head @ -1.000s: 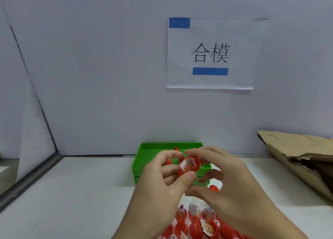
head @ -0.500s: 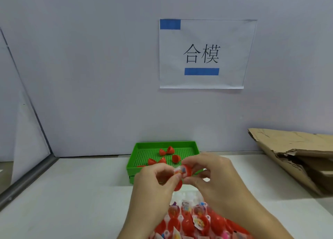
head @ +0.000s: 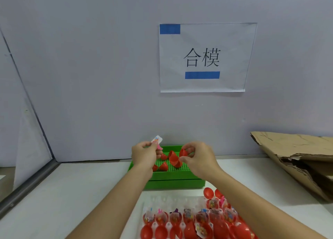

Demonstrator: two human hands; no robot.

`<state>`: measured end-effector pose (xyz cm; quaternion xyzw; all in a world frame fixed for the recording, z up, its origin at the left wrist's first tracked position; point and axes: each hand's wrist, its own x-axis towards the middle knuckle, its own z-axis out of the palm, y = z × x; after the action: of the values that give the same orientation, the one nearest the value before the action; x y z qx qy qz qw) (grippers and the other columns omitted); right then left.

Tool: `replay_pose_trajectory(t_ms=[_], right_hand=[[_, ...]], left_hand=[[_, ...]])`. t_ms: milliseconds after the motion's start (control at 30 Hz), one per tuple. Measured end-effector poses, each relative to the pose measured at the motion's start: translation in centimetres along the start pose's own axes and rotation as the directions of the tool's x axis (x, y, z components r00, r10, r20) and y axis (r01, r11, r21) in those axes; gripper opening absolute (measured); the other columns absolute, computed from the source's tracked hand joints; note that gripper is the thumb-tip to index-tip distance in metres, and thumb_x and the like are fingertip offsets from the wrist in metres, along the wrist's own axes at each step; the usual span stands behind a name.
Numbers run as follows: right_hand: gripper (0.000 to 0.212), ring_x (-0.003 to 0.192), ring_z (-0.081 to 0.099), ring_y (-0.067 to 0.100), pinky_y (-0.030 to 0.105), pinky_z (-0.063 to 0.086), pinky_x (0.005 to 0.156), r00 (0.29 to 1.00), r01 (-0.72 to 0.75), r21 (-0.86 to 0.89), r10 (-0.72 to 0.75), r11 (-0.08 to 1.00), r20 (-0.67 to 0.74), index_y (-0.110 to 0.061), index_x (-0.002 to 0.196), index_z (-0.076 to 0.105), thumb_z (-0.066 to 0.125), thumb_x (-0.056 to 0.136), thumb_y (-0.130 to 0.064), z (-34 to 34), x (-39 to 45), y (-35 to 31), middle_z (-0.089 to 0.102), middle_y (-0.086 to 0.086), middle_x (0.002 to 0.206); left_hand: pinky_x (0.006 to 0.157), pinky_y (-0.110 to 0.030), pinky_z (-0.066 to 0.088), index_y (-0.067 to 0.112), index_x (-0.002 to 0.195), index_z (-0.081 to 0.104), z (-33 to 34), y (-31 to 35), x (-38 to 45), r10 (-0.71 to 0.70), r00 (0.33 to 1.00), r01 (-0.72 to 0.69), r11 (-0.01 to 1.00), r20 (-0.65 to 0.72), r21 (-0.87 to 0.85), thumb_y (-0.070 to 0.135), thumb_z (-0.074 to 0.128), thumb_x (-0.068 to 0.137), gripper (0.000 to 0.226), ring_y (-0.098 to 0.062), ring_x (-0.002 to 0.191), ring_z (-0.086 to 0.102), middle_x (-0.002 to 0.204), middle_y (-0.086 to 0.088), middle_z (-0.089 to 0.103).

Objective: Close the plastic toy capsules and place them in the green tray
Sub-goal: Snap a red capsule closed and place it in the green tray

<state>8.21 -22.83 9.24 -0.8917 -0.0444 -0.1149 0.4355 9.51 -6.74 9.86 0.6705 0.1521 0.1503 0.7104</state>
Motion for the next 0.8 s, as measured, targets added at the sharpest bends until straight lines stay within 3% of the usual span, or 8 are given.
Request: replay_pose_trajectory(t_ms=[133,233,367,500,600,667,700,800], right_hand=[[0.036,0.095,0.056,0.016,0.018,0.046,0.073,0.992,-0.107,-0.062,0.111,0.992,0.063,-0.014,0.124,0.063,0.072,0.089,-0.012,1.1,1.4,1.1,0.062,0.005,0.12],[0.046,0.102,0.055,0.021,0.02,0.046,0.07,0.977,-0.141,-0.124,0.158,0.982,0.143,-0.017,0.126,0.062,0.06,0.088,0.008,1.0,2.2,1.3,0.055,0.01,0.134],[0.061,0.123,0.053,0.024,0.028,0.051,0.086,0.991,-0.066,-0.184,0.087,0.981,0.105,-0.021,0.131,0.061,0.056,0.081,0.013,0.5,2.3,1.1,0.053,0.004,0.142],[0.061,0.122,0.053,0.022,0.03,0.047,0.095,0.999,0.015,-0.207,-0.004,0.978,0.051,-0.024,0.131,0.061,0.053,0.081,0.011,-0.2,1.6,1.3,0.054,0.004,0.14],[0.054,0.123,0.052,0.021,0.027,0.046,0.094,0.997,0.055,-0.205,-0.045,0.977,0.056,-0.027,0.129,0.061,0.052,0.087,0.006,-1.4,0.7,1.8,0.054,0.002,0.138],[0.048,0.117,0.054,0.019,0.024,0.045,0.09,0.997,0.074,-0.197,-0.067,0.978,0.04,-0.028,0.127,0.062,0.053,0.09,0.002,-2.2,-0.2,2.1,0.056,0.0,0.134],[0.046,0.117,0.054,0.018,0.025,0.044,0.092,0.997,0.082,-0.188,-0.078,0.979,0.027,-0.028,0.126,0.063,0.053,0.091,0.001,-2.7,-0.7,2.3,0.057,-0.001,0.131],[0.044,0.115,0.055,0.015,0.023,0.042,0.093,0.995,0.095,-0.139,-0.097,0.986,-0.009,-0.029,0.124,0.064,0.052,0.092,-0.001,-3.9,-2.5,2.5,0.06,-0.007,0.123]], left_hand=[[0.075,-0.033,0.057,0.004,0.092,0.068,-0.9,-1.2,2.9,0.008,0.999,0.004,0.97,-0.048,0.245,0.008,0.064,0.093,0.006,-0.018,0.065,0.065,0.074,-0.01,0.07],[0.064,-0.027,0.054,0.011,0.087,0.063,-1.7,-1.4,4.1,0.056,0.998,-0.053,0.898,0.007,0.436,0.005,0.064,0.092,0.008,-0.018,0.066,0.068,0.088,-0.014,0.071],[0.071,-0.033,0.056,0.012,0.084,0.061,-2.3,-1.3,5.4,0.114,0.988,-0.156,0.764,0.107,0.626,0.006,0.065,0.091,0.01,-0.029,0.084,0.07,0.1,-0.019,0.068],[0.066,-0.029,0.05,0.005,0.09,0.064,-2.8,-1.4,6.1,0.134,0.972,-0.233,0.622,0.191,0.748,0.014,0.071,0.09,0.012,-0.024,0.076,0.066,0.102,-0.014,0.063],[0.059,-0.021,0.043,0.015,0.08,0.052,-3.0,-1.6,5.9,0.172,0.964,-0.263,0.564,0.201,0.783,0.022,0.076,0.087,0.026,-0.011,0.061,0.051,0.099,-0.01,0.054],[0.058,-0.017,0.043,0.008,0.105,0.064,-3.3,-1.5,5.4,0.202,0.961,-0.271,0.574,0.188,0.773,0.019,0.07,0.091,0.019,-0.007,0.06,0.05,0.114,-0.016,0.06],[0.063,-0.019,0.048,0.005,0.122,0.062,-3.4,-1.6,5.0,0.227,0.956,-0.285,0.582,0.184,0.761,0.018,0.066,0.094,0.031,-0.008,0.063,0.053,0.123,-0.016,0.061],[0.082,-0.024,0.047,0.009,0.135,0.056,-4.0,-1.0,2.2,0.325,0.915,-0.39,0.555,0.24,0.735,0.017,0.056,0.099,0.037,-0.006,0.075,0.057,0.126,-0.009,0.064]])
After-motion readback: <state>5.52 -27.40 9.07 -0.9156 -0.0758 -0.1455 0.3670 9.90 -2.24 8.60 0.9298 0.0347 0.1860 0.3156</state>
